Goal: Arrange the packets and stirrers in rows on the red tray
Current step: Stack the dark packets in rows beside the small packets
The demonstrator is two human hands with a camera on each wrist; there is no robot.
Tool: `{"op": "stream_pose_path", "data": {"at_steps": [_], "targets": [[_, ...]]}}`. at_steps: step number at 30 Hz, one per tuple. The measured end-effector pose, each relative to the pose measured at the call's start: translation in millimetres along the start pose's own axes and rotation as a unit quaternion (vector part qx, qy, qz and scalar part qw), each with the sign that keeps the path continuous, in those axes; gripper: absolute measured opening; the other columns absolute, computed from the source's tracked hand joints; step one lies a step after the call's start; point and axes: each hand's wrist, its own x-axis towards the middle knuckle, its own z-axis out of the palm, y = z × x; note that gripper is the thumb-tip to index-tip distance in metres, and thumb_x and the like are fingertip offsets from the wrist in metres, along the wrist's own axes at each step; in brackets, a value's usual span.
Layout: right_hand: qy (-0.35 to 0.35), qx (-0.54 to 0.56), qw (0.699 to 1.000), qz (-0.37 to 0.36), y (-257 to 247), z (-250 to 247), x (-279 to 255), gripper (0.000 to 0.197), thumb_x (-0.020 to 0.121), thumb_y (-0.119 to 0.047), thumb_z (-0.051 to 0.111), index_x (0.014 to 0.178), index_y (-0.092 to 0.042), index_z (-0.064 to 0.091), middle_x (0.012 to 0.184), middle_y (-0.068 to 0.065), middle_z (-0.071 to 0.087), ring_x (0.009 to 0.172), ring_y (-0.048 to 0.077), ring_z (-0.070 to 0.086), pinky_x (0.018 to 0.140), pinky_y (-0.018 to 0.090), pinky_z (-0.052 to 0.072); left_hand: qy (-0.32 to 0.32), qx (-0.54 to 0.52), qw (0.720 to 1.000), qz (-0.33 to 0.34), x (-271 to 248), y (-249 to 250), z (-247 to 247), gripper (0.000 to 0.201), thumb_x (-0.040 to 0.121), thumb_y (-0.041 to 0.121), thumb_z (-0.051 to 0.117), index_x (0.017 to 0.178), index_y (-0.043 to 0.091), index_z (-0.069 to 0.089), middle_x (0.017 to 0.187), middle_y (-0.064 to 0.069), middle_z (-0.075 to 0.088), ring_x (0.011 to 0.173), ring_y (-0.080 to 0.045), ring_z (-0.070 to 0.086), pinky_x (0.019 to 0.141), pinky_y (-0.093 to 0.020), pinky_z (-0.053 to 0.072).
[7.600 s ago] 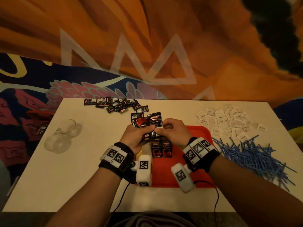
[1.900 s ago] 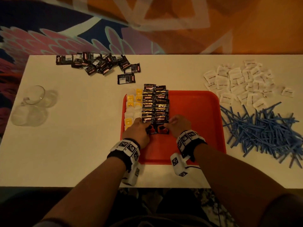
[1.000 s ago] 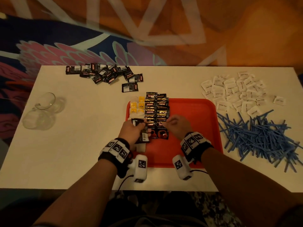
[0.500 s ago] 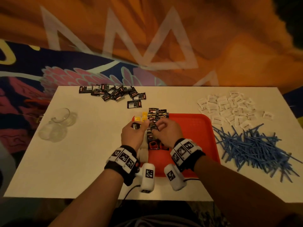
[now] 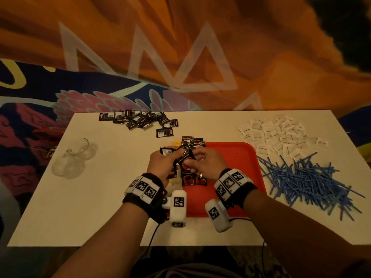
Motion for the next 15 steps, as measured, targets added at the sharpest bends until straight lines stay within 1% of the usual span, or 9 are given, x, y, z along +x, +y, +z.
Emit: {"op": "stream_pose_path", "data": {"at_steps": [2,3,4,7,9,10,12,14,15], "targets": [[-0.024,0.012,1.000,0.001,-3.1,-1.4,-2.4,0.024,0.083,-0.014,0.076,0.104,-0.009,0.067,0.098,0.015,0.071,0.065,0.015,0.069,0.053,0.021,0.053,-0.017,-0.015,1.000,-0.012,-0.3,-1.1,-2.0,0.014,0.086,0.022,0.076,0.091,0.009,0.073,0.072,-0.007,0.071,0.060,-0.021,0.059,0.057,-0.029,0.047],[-0.031,0.017,0.999,-0.004,-5.0,-2.5,-4.2,0.020,0.083,-0.011,0.075,0.101,-0.008,0.068,0.094,0.014,0.071,0.065,0.015,0.069,0.056,0.023,0.055,-0.024,-0.022,0.999,-0.018,-0.7,-1.0,-2.8,0.020,0.085,0.027,0.077,0.091,0.008,0.073,0.072,-0.007,0.071,0.059,-0.021,0.060,0.060,-0.031,0.049],[-0.036,0.022,0.999,-0.009,-6.3,-4.0,-5.6,0.016,0.084,-0.008,0.075,0.097,-0.010,0.067,0.090,0.012,0.071,0.065,0.015,0.069,0.057,0.023,0.056,-0.031,-0.023,0.999,-0.022,-0.5,-0.7,-3.4,0.025,0.085,0.032,0.077,0.090,0.008,0.072,0.070,-0.007,0.070,0.056,-0.019,0.060,0.059,-0.031,0.049],[-0.043,0.030,0.998,-0.017,-7.2,-6.2,-8.8,0.018,0.082,-0.001,0.074,0.085,-0.016,0.064,0.079,0.005,0.068,0.060,0.011,0.068,0.058,0.021,0.057,-0.055,-0.018,0.998,-0.037,-2.5,2.3,-3.0,0.026,0.086,0.036,0.074,0.084,0.010,0.068,0.061,-0.003,0.067,0.045,-0.014,0.055,0.049,-0.025,0.044],[-0.055,0.028,0.998,-0.021,-6.7,-5.3,-9.5,0.019,0.081,0.000,0.074,0.081,-0.017,0.065,0.075,0.005,0.069,0.058,0.008,0.068,0.058,0.020,0.057,-0.055,0.002,0.997,-0.048,-3.0,3.4,-1.5,0.030,0.087,0.039,0.073,0.076,0.012,0.064,0.055,-0.001,0.062,0.044,-0.014,0.053,0.047,-0.025,0.042],[-0.058,0.027,0.998,-0.022,-6.9,-4.5,-9.8,0.018,0.081,-0.001,0.075,0.080,-0.017,0.066,0.073,0.005,0.070,0.057,0.008,0.067,0.058,0.020,0.056,-0.049,0.014,0.998,-0.048,-2.7,3.0,-0.6,0.034,0.087,0.042,0.072,0.072,0.013,0.062,0.052,0.000,0.060,0.045,-0.015,0.051,0.050,-0.027,0.041],[-0.057,0.025,0.998,-0.022,-5.7,-3.0,-8.9,0.016,0.082,-0.002,0.074,0.080,-0.016,0.067,0.071,0.005,0.070,0.060,0.012,0.068,0.060,0.022,0.057,-0.031,0.030,0.998,-0.048,-2.7,1.5,0.4,0.042,0.085,0.050,0.071,0.070,0.013,0.060,0.050,0.000,0.057,0.049,-0.018,0.051,0.054,-0.031,0.040],[-0.045,0.043,0.998,-0.010,-1.1,-2.1,-5.9,0.015,0.084,-0.003,0.073,0.083,-0.016,0.065,0.074,0.010,0.071,0.067,0.021,0.071,0.064,0.029,0.060,-0.007,0.018,0.999,-0.037,-3.2,0.7,-1.7,0.048,0.087,0.056,0.064,0.076,0.010,0.061,0.053,-0.001,0.057,0.050,-0.019,0.051,0.051,-0.029,0.041],[-0.038,0.057,0.998,0.000,1.9,-2.7,-4.9,0.016,0.085,-0.003,0.072,0.085,-0.016,0.063,0.075,0.012,0.070,0.069,0.024,0.072,0.065,0.030,0.060,-0.006,0.007,0.999,-0.032,-3.1,0.1,-3.5,0.050,0.087,0.059,0.062,0.081,0.009,0.063,0.056,-0.002,0.057,0.050,-0.018,0.051,0.048,-0.027,0.041]]}}
